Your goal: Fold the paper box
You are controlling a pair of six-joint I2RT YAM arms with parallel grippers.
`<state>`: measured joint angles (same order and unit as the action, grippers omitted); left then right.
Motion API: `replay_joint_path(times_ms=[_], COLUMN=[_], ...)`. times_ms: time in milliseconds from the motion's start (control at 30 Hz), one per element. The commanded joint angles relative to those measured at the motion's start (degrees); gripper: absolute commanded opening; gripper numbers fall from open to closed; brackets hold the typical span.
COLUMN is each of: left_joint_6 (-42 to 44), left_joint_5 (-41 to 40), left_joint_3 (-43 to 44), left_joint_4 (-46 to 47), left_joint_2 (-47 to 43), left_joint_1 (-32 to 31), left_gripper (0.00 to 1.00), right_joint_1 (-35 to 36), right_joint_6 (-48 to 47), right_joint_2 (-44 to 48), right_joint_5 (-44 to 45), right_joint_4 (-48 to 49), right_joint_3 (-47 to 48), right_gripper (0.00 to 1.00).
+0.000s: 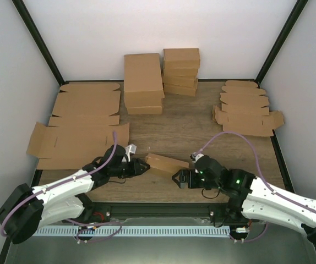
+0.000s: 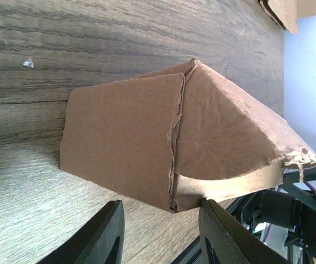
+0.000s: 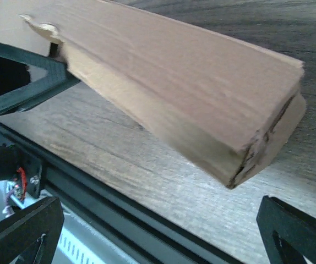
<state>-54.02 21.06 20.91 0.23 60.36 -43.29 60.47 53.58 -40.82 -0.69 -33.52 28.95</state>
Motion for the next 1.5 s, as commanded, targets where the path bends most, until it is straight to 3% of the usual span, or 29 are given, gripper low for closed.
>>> replay_joint_path(times_ms=[0,200,400,533,700,900,967,1167,1467], left_joint_6=[0.59,1.15,-1.51,-4.28,-7.87,-10.46,-11.38,-13.96,-15.80], left_joint_5=[-1.37,-3.28,-0.64,-0.05,-3.15,-4.70,-4.71,-6.14,-5.94], left_joint_3=[1.76,5.10,4.59,3.08,2.87,1.14,0.09,-3.47,-6.43], left_joint_4=[-5.53,-15.19,-16.86,-13.08,-9.46,-5.92,-3.99,2.53,12.27], left_joint_2=[-0.27,-5.15,-8.82,-8.08,-6.67,-7.27,-7.12,-6.85,-3.53], left_joint_1=[-0.37,-0.48,-0.70,-3.74,-9.42,-12.04,-12.41,-13.50,-13.83], left_gripper=[0.41,0.49,0.46,0.43,0.42,0.39,0.38,0.31,0.27], right_joint_1=[0.53,0.53,0.41,-4.12,-18.93,-25.62,-27.05,-28.98,-28.94], right_joint_6=[-0.46,-3.37,-12.55,-20.16,-29.02,-33.52,-33.93,-36.07,-40.46], right_joint_2=[0.82,-0.28,-3.33,-8.89,-17.18,-24.36,-26.44,-32.26,-36.99], right_joint_5=[-4.21,-6.86,-4.43,-8.18,-29.56,-35.20,-36.51,-38.88,-43.47], right_joint_4=[-6.12,-8.33,-6.38,-3.17,3.21,7.55,9.15,13.46,16.72], right_joint_3=[6.52,13.81,21.95,26.73,27.39,27.30,26.39,23.32,20.36], right_gripper=[1.00,1.00,1.00,0.99,0.95,0.96,0.95,0.79,0.77])
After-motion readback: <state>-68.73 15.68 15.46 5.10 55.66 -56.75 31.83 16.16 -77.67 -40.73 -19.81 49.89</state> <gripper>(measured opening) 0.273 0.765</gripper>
